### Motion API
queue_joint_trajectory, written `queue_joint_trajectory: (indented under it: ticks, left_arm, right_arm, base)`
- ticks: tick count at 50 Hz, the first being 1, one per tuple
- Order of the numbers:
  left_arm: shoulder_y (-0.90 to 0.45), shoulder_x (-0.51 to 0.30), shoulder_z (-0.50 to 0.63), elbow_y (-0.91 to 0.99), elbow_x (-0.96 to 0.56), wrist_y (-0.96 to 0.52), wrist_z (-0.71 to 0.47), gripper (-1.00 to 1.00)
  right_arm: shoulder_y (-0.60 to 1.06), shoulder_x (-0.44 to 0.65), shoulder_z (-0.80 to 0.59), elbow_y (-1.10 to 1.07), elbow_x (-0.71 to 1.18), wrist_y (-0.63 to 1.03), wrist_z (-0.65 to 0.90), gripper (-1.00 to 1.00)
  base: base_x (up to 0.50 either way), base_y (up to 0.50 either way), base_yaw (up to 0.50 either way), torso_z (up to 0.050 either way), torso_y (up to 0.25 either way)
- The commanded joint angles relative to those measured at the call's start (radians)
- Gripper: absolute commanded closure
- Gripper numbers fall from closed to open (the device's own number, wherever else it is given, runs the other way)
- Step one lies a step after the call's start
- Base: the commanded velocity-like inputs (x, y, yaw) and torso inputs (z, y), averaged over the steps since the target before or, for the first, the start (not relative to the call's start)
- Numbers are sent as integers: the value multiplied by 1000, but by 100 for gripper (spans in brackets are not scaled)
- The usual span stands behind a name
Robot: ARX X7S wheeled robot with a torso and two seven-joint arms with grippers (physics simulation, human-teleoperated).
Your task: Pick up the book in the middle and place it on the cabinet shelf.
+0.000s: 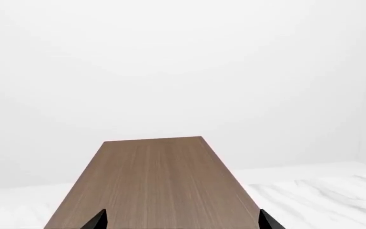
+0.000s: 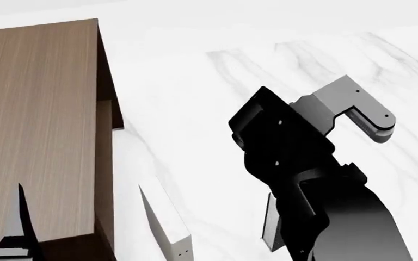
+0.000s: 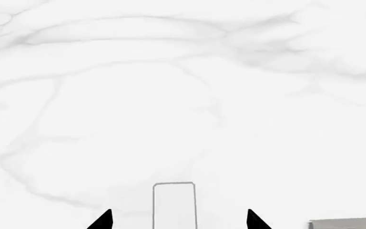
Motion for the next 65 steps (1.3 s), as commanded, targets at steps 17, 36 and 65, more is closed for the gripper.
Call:
queue_joint_trajectory:
  ticks: [17, 36, 65]
  left_arm:
    - [3, 12, -9, 3, -17, 17, 31, -100]
    - [1, 5, 0, -12, -17, 27, 24, -100]
    - [1, -6, 8, -20, -26, 38, 16, -100]
  right_arm:
    - [-59, -15, -84, -6, 131, 20, -199, -100]
    - [-79, -10, -229, 5, 250, 3, -253, -100]
    - [-51, -15, -252, -5, 274, -116, -322, 100]
  base:
    - [0, 0, 0, 0, 0]
    - [0, 0, 0, 0, 0]
    - [0, 0, 0, 0, -1]
